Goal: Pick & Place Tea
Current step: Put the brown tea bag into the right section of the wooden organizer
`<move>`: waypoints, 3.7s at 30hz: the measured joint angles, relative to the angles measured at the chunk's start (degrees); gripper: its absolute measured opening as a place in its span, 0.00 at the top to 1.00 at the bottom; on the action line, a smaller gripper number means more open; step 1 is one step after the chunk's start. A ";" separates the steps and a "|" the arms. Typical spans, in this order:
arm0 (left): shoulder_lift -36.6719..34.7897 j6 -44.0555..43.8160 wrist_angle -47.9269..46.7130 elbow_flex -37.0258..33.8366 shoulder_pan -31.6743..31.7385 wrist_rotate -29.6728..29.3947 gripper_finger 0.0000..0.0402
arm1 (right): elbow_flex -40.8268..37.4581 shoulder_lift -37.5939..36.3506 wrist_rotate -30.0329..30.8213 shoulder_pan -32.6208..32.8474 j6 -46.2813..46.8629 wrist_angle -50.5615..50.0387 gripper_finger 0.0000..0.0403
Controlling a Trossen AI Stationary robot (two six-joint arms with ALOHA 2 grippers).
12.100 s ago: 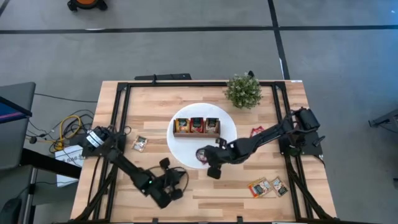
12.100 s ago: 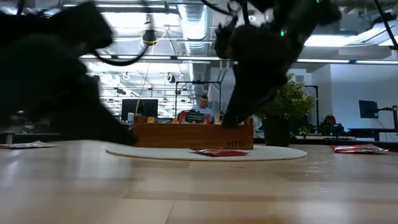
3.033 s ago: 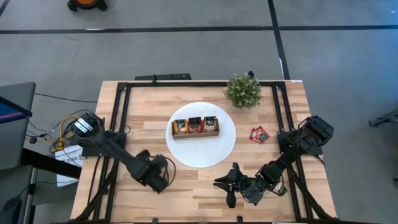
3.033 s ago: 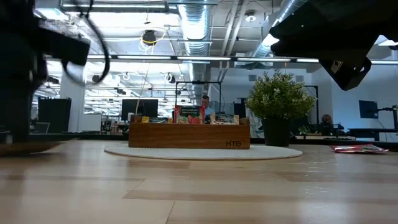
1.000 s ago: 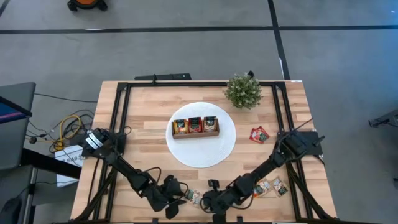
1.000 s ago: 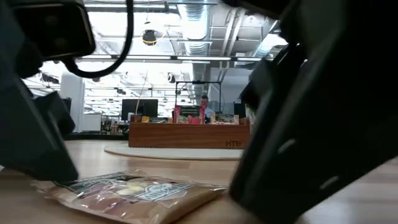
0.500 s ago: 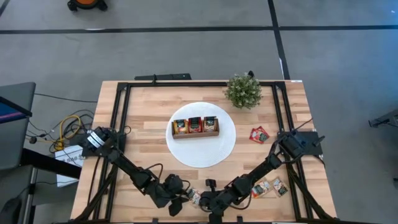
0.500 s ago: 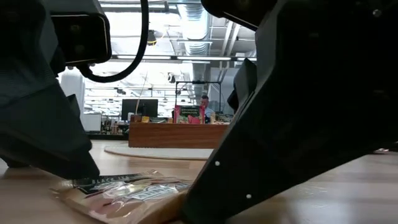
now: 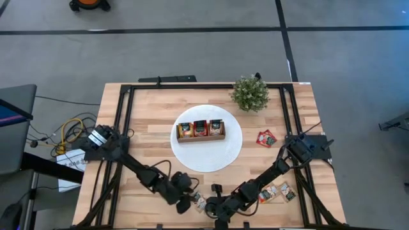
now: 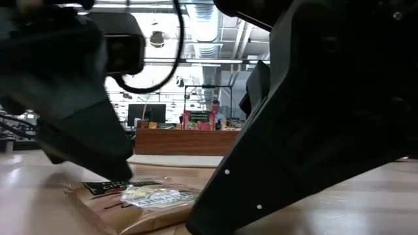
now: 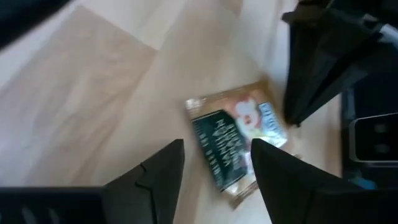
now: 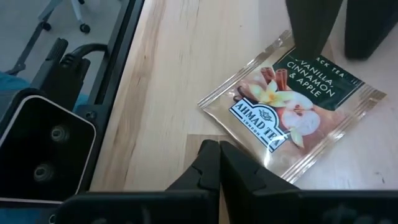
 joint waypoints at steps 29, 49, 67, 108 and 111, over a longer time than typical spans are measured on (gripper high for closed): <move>0.84 3.47 17.59 -0.16 2.69 14.47 0.52 | 0.00 0.11 4.25 1.10 -1.46 -0.57 1.00; -4.14 0.09 -5.68 0.02 -2.29 6.91 0.52 | -0.05 0.11 4.30 0.56 -1.44 0.46 1.00; 1.24 8.56 8.39 -0.14 -3.37 -0.09 0.70 | -0.12 0.11 9.56 0.36 -1.35 0.04 1.00; 4.60 15.06 3.18 1.89 -8.96 -12.97 1.00 | 0.07 -2.64 -11.64 -11.23 9.68 -2.87 0.37; 4.62 15.00 2.72 1.85 -8.18 -15.10 1.00 | 0.06 -2.64 -12.20 -11.17 10.08 -2.71 0.39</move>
